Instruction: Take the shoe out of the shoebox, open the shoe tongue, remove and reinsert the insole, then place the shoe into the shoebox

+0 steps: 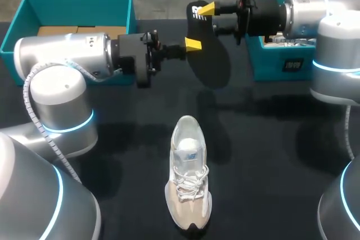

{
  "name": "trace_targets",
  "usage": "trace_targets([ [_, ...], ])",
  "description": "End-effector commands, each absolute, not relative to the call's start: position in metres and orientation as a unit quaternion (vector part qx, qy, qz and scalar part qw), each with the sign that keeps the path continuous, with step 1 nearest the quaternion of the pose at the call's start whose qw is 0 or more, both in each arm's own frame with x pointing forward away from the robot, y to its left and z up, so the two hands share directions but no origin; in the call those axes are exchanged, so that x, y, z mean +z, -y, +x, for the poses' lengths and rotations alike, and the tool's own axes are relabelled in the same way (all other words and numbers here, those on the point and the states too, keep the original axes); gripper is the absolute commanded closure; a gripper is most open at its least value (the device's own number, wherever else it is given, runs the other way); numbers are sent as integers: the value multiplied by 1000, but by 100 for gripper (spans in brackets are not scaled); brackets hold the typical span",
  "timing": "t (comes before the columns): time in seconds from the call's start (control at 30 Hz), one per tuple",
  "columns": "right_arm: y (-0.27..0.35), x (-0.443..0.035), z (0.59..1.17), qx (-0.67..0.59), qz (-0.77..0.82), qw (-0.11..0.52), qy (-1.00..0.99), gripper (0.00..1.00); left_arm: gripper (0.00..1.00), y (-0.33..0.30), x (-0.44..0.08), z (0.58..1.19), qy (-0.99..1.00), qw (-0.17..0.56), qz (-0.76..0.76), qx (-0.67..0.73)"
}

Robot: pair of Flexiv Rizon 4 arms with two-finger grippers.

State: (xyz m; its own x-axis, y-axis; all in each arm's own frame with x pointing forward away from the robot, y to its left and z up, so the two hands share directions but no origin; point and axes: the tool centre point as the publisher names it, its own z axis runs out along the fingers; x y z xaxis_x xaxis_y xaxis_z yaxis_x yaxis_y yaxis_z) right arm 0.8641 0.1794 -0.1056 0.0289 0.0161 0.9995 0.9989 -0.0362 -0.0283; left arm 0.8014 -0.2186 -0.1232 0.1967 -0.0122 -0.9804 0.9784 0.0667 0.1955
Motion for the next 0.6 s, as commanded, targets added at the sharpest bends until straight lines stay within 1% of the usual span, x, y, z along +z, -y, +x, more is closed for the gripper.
trace_targets([
  [0.03, -179, -107, 859, -500, -521, 492, 486, 0, 100, 209, -123, 798, -461, 568, 526, -435],
  [0.6, -181, -132, 810, -493, -500, 511, 495, 0, 100, 139, -149, 774, -495, 542, 519, -438],
])
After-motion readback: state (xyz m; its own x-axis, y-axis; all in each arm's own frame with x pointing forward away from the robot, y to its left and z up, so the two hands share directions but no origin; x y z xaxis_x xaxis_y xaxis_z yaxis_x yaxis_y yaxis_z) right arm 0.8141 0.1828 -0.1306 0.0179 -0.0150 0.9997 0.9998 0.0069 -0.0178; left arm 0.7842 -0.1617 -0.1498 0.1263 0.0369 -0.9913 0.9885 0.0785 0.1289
